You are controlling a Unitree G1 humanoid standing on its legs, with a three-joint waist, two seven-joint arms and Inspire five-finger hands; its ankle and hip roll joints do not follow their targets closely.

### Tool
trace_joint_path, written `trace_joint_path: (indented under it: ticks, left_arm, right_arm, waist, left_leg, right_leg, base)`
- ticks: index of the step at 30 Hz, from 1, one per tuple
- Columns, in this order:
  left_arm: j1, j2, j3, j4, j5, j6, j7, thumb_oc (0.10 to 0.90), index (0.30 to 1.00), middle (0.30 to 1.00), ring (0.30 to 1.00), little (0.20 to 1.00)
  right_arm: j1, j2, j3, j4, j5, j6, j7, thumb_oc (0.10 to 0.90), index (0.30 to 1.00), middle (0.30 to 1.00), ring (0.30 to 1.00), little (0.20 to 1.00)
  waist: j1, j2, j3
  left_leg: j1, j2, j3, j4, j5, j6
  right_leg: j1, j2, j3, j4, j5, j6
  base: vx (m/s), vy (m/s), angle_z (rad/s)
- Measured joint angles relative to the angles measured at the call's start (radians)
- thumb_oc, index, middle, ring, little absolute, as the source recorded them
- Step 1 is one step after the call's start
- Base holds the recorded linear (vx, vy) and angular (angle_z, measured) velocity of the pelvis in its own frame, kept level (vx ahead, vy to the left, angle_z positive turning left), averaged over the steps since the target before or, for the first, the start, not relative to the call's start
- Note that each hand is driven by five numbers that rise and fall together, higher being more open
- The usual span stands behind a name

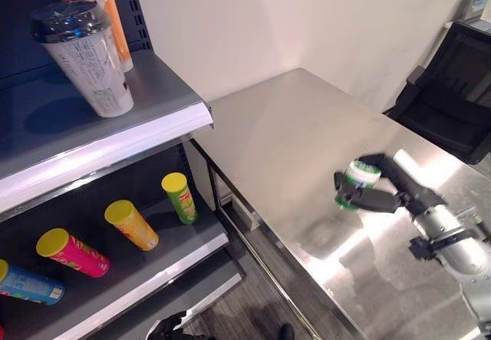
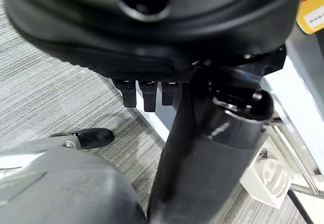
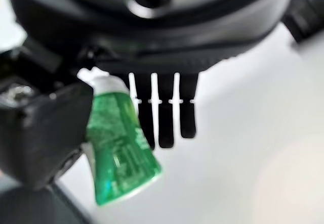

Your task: Put the goods on the table back onto the shelves and tidy them up.

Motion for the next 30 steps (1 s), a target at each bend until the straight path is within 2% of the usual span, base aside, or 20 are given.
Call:
trace_joint_path:
  ticks: [2, 4, 5, 7, 13, 14, 16, 17, 18, 19, 20, 21, 22, 23, 24, 26, 27, 28, 29, 30]
  left_arm:
    - [-0.001, -0.001, -0.004, -0.001, -0.001, 0.0, 0.002, 0.8, 0.9, 0.9, 0.9, 0.9]
    - [-0.009, -0.001, -0.005, -0.003, -0.002, -0.001, 0.0, 0.8, 0.9, 0.9, 0.9, 0.9]
    - [-0.006, -0.001, -0.015, -0.007, -0.002, 0.0, 0.003, 0.8, 0.9, 0.9, 0.9, 0.9]
    - [0.0, -0.002, -0.015, -0.007, -0.007, 0.0, 0.003, 0.8, 0.9, 0.9, 0.9, 0.9]
    - [-0.006, 0.002, -0.012, -0.004, -0.043, -0.001, 0.008, 0.8, 0.9, 0.9, 0.9, 0.9]
    - [-0.014, 0.008, -0.01, 0.001, -0.049, -0.002, 0.01, 0.8, 0.9, 0.9, 0.9, 0.9]
    - [-0.02, 0.012, -0.009, 0.009, -0.075, -0.004, 0.023, 0.8, 0.9, 0.9, 0.9, 0.9]
    - [-0.039, 0.016, -0.002, 0.014, -0.081, -0.005, 0.025, 0.8, 0.9, 0.9, 0.9, 0.9]
    - [-0.058, 0.018, -0.005, 0.016, -0.081, -0.005, 0.026, 0.8, 0.9, 0.9, 0.9, 0.9]
    - [-0.078, 0.018, -0.013, 0.022, -0.081, -0.005, 0.024, 0.8, 0.9, 0.9, 0.9, 0.9]
    - [-0.091, 0.019, -0.008, 0.026, -0.085, -0.006, 0.023, 0.8, 0.9, 0.9, 0.9, 0.9]
    - [-0.092, 0.028, 0.027, 0.027, -0.116, -0.008, 0.024, 0.8, 0.9, 0.9, 0.9, 0.9]
    - [-0.096, 0.036, 0.048, 0.027, -0.12, -0.011, 0.025, 0.8, 0.9, 0.9, 0.9, 0.9]
    - [-0.099, 0.049, 0.05, 0.031, -0.115, -0.01, 0.025, 0.8, 0.9, 0.9, 0.9, 0.9]
    - [-0.097, 0.058, 0.035, 0.031, -0.111, -0.008, 0.026, 0.8, 0.9, 0.9, 0.9, 0.9]
    - [-0.085, 0.053, 0.012, 0.042, -0.106, -0.007, 0.024, 0.8, 0.9, 0.9, 0.9, 0.9]
    - [-0.078, 0.048, -0.007, 0.044, -0.105, -0.007, 0.023, 0.8, 0.9, 0.9, 0.9, 0.9]
    - [-0.078, 0.037, -0.015, 0.041, -0.104, -0.007, 0.022, 0.8, 0.9, 0.9, 0.9, 0.9]
    - [-0.082, 0.033, -0.016, 0.037, -0.096, -0.007, 0.023, 0.8, 0.9, 0.9, 0.9, 0.9]
    - [-0.09, 0.034, -0.016, 0.037, -0.085, -0.007, 0.024, 0.8, 0.9, 0.9, 0.9, 0.9]
  right_arm:
    - [-0.207, -0.011, 0.012, -0.062, 0.049, -0.025, -0.036, 0.4, 0.3, 0.3, 0.3, 0.3]
    - [-0.301, -0.028, 0.032, -0.085, 0.085, -0.055, -0.065, 0.4, 0.3, 0.3, 0.3, 0.3]
    - [-0.397, -0.028, 0.078, -0.114, 0.119, -0.076, -0.075, 0.4, 0.3, 0.3, 0.3, 0.3]
    - [-0.534, -0.035, 0.193, -0.124, 0.169, -0.078, -0.079, 0.4, 0.3, 0.3, 0.3, 0.3]
    - [-0.627, -0.045, 0.299, -0.172, 0.179, -0.117, -0.069, 0.4, 0.3, 0.3, 0.3, 0.3]
    - [-0.653, -0.053, 0.313, -0.169, 0.182, -0.116, -0.069, 0.4, 0.3, 0.3, 0.3, 0.3]
    - [-0.697, -0.078, 0.324, -0.168, 0.189, -0.129, -0.071, 0.4, 0.3, 0.3, 0.3, 0.3]
    - [-0.712, -0.081, 0.327, -0.168, 0.204, -0.135, -0.076, 0.4, 0.3, 0.3, 0.3, 0.3]
    - [-0.735, -0.107, 0.328, -0.175, 0.212, -0.136, -0.077, 0.4, 0.3, 0.3, 0.3, 0.3]
    - [-0.757, -0.139, 0.328, -0.178, 0.213, -0.147, -0.078, 0.4, 0.3, 0.3, 0.3, 0.3]
    - [-0.767, -0.152, 0.329, -0.182, 0.214, -0.151, -0.079, 0.4, 0.3, 0.3, 0.3, 0.3]
    - [-0.768, -0.134, 0.347, -0.19, 0.213, -0.148, -0.079, 0.4, 0.3, 0.3, 0.3, 0.3]
    - [-0.768, -0.135, 0.361, -0.202, 0.212, -0.142, -0.078, 0.4, 0.3, 0.3, 0.3, 0.3]
    - [-0.768, -0.137, 0.365, -0.217, 0.209, -0.143, -0.075, 0.4, 0.3, 0.3, 0.3, 0.3]
    - [-0.769, -0.134, 0.362, -0.228, 0.208, -0.145, -0.075, 0.4, 0.3, 0.3, 0.3, 0.3]
    - [-0.769, -0.136, 0.358, -0.243, 0.209, -0.146, -0.076, 0.4, 0.3, 0.3, 0.3, 0.3]
    - [-0.769, -0.141, 0.357, -0.243, 0.209, -0.146, -0.076, 0.4, 0.3, 0.3, 0.3, 0.3]
    - [-0.769, -0.149, 0.353, -0.244, 0.209, -0.144, -0.075, 0.4, 0.3, 0.3, 0.3, 0.3]
    - [-0.768, -0.149, 0.352, -0.244, 0.208, -0.141, -0.074, 0.4, 0.3, 0.3, 0.3, 0.3]
    - [-0.768, -0.148, 0.352, -0.244, 0.206, -0.14, -0.07, 0.4, 0.3, 0.3, 0.3, 0.3]
  waist:
    - [0.0, 0.007, -0.001]
    - [0.009, 0.01, -0.001]
    - [0.026, 0.009, -0.002]
    - [0.028, 0.009, -0.003]
    - [0.09, -0.024, -0.021]
    - [0.086, -0.032, -0.021]
    - [0.118, -0.014, -0.011]
    - [0.102, -0.023, -0.006]
    - [0.096, -0.029, 0.009]
    - [0.085, -0.014, 0.02]
    - [0.095, -0.018, 0.034]
    - [0.11, -0.056, 0.052]
    - [0.107, -0.081, 0.06]
    - [0.095, -0.095, 0.068]
    - [0.078, -0.096, 0.069]
    - [0.024, -0.064, 0.061]
    - [0.016, -0.045, 0.058]
    - [0.008, -0.019, 0.058]
    - [-0.009, -0.018, 0.057]
    - [-0.005, -0.03, 0.05]
  left_leg:
    - [0.004, 0.001, 0.001, 0.0, 0.001, -0.001]
    - [0.006, 0.002, 0.001, 0.0, 0.002, -0.003]
    - [0.008, 0.002, 0.0, 0.001, 0.003, -0.004]
    - [0.012, 0.003, -0.002, 0.001, 0.005, -0.006]
    - [-0.015, 0.005, -0.044, 0.023, 0.014, -0.02]
    - [-0.049, 0.004, -0.069, 0.059, 0.013, -0.023]
    - [-0.07, 0.017, -0.105, 0.064, 0.031, -0.047]
    - [-0.124, 0.013, -0.12, 0.106, 0.04, -0.06]
    - [-0.161, 0.008, -0.12, 0.12, 0.064, -0.088]
    - [-0.192, 0.028, -0.072, 0.113, 0.069, -0.082]
    - [-0.197, 0.054, 0.003, 0.11, 0.056, -0.062]
    - [-0.211, 0.068, 0.096, 0.202, 0.024, -0.029]
    - [-0.215, 0.072, 0.111, 0.274, 0.0, -0.043]
    - [-0.189, 0.083, 0.117, 0.318, -0.021, -0.056]
    - [-0.162, 0.098, 0.117, 0.331, -0.04, -0.084]
    - [-0.041, 0.157, 0.154, 0.284, -0.042, -0.09]
    - [0.002, 0.167, 0.171, 0.238, -0.031, -0.098]
    - [0.04, 0.147, 0.172, 0.166, -0.052, -0.119]
    - [0.052, 0.114, 0.174, 0.124, -0.077, -0.104]
    - [0.061, 0.073, 0.172, 0.096, -0.087, -0.089]
  right_leg:
    - [0.002, 0.003, 0.003, 0.0, 0.003, -0.005]
    - [0.004, 0.004, 0.003, 0.0, 0.004, -0.006]
    - [0.007, 0.004, 0.001, 0.0, 0.004, -0.006]
    - [0.013, 0.005, -0.001, 0.0, 0.004, -0.006]
    - [0.021, 0.019, -0.034, 0.007, -0.005, -0.008]
    - [0.022, 0.022, -0.036, 0.007, -0.017, -0.005]
    - [0.028, 0.043, -0.07, 0.009, -0.019, -0.02]
    - [0.017, 0.041, -0.072, 0.005, -0.028, -0.02]
    - [0.016, 0.038, -0.09, 0.007, -0.037, -0.039]
    - [0.005, 0.048, -0.098, 0.005, -0.038, -0.053]
    - [-0.006, 0.047, -0.111, 0.001, -0.027, -0.086]
    - [-0.023, 0.01, -0.128, 0.0, 0.006, -0.142]
    - [-0.025, -0.012, -0.124, 0.0, 0.004, -0.14]
    - [-0.024, -0.032, -0.137, 0.0, -0.002, -0.13]
    - [-0.021, -0.045, -0.147, 0.0, 0.001, -0.126]
    - [-0.002, -0.065, -0.178, 0.008, 0.029, -0.085]
    - [-0.003, -0.074, -0.182, 0.014, 0.041, -0.065]
    - [-0.004, -0.084, -0.188, 0.018, 0.061, -0.033]
    - [-0.005, -0.111, -0.204, 0.02, 0.081, -0.001]
    - [-0.011, -0.152, -0.203, 0.022, 0.097, 0.018]
  base:
    - [-0.03, -0.081, -0.04]
    - [-0.05, -0.081, 0.01]
    - [-0.06, -0.111, 0.03]
    - [-0.05, -0.092, 0.05]
    - [-0.1, -0.133, 0.22]
    - [-0.3, -0.151, 0.63]
    - [-0.29, -0.106, 0.74]
    - [-0.19, -0.004, 0.97]
    - [-0.24, -0.004, 1.29]
    - [-0.24, 0.031, 1.06]
    - [-0.16, 0.03, 0.6]
    - [-0.17, 0.084, 0.16]
    - [-0.11, 0.113, 0.19]
    - [-0.15, 0.169, 0.37]
    - [-0.12, 0.196, 0.47]
    - [-0.08, 0.214, 0.51]
    - [-0.05, 0.253, 0.42]
    - [-0.06, 0.338, 0.42]
    - [-0.08, 0.336, 0.46]
    - [-0.09, 0.36, 0.43]
